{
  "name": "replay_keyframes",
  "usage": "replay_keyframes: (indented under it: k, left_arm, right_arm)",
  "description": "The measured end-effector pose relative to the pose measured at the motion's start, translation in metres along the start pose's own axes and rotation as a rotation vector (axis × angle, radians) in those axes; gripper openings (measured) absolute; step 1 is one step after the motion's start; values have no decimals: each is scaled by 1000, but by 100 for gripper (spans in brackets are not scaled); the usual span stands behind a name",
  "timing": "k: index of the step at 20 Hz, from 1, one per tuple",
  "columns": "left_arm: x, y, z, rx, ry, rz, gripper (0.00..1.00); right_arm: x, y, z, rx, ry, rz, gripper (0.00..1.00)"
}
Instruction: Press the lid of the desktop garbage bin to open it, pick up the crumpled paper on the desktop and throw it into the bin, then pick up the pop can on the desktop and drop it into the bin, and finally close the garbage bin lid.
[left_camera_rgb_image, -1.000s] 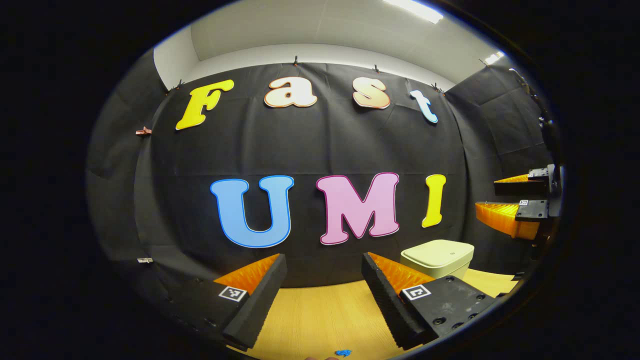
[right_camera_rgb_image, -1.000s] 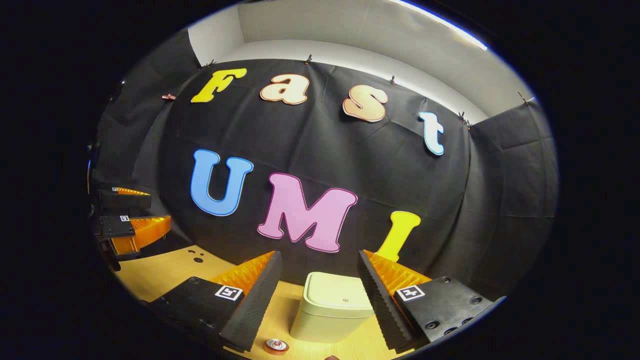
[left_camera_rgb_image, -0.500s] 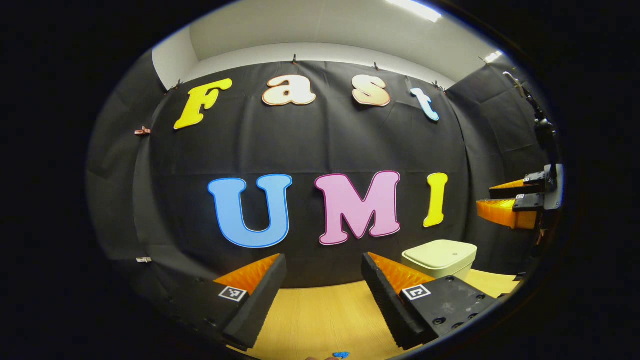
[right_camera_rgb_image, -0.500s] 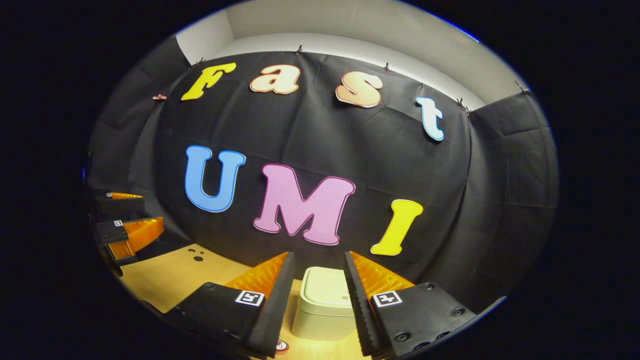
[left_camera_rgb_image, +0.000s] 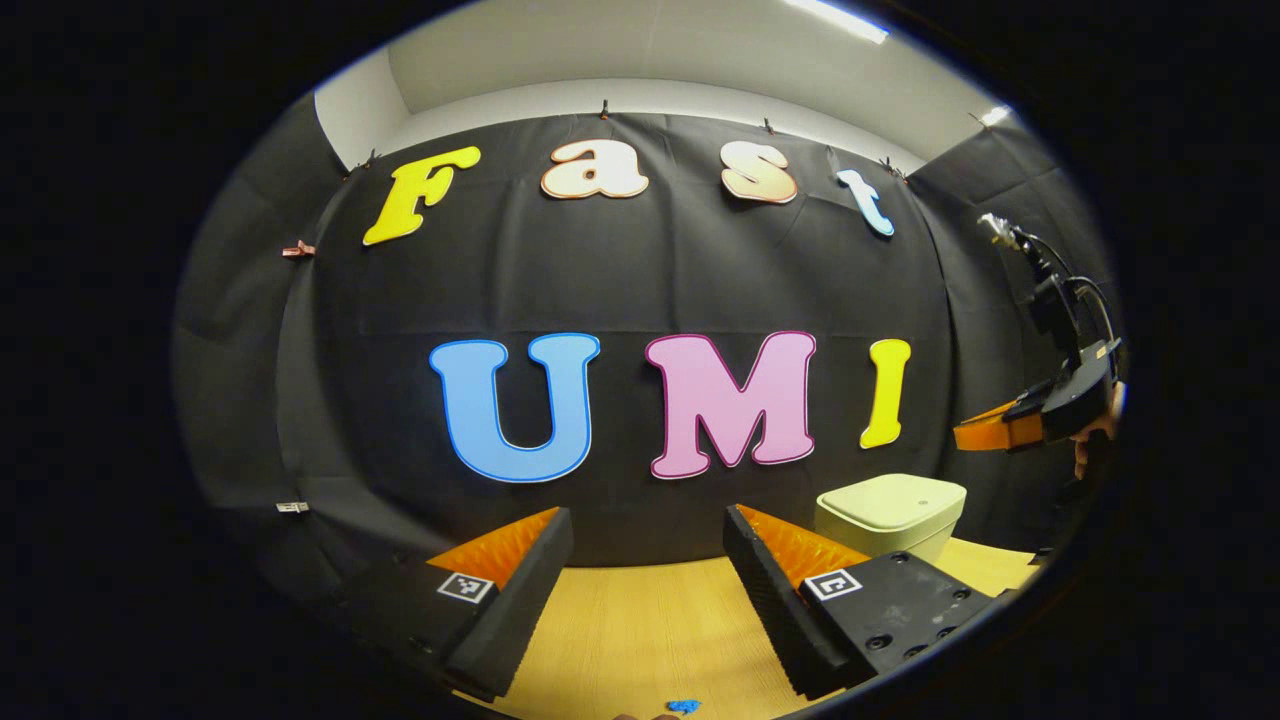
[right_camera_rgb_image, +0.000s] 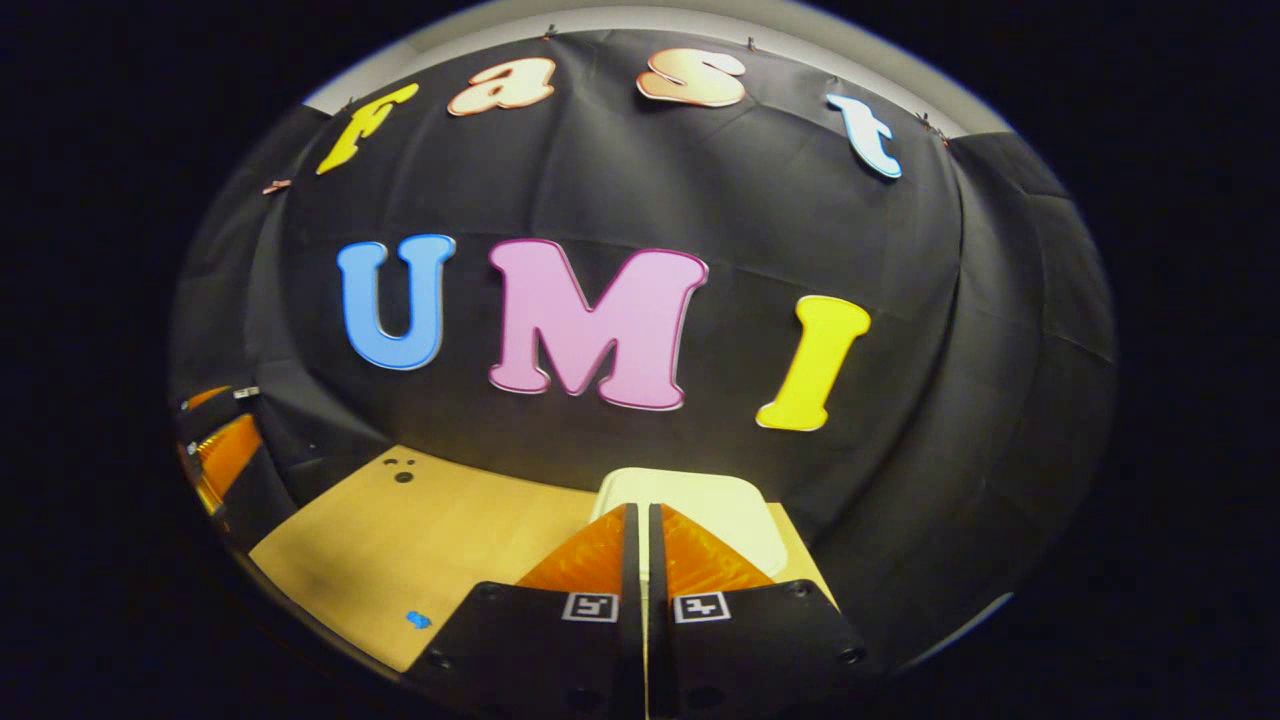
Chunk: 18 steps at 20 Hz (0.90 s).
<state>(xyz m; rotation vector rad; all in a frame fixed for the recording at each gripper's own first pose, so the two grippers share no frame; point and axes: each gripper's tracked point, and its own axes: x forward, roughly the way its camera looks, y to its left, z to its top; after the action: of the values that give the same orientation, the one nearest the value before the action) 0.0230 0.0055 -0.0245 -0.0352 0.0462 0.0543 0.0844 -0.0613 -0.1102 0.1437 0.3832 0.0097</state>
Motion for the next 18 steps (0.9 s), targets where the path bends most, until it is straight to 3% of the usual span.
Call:
replay_keyframes:
  k: [9,13,18]
  left_arm:
    - [-2,-3,-12,-4,19,19,97]
    - [-3,-5,-17,0,35,25,97]
    - [-4,-4,-21,-5,46,36,97]
  right_arm:
    - [80,-49,-43,117,187,13,5]
    - [99,-45,-64,185,252,35,5]
    - [113,-39,-87,166,309,50,5]
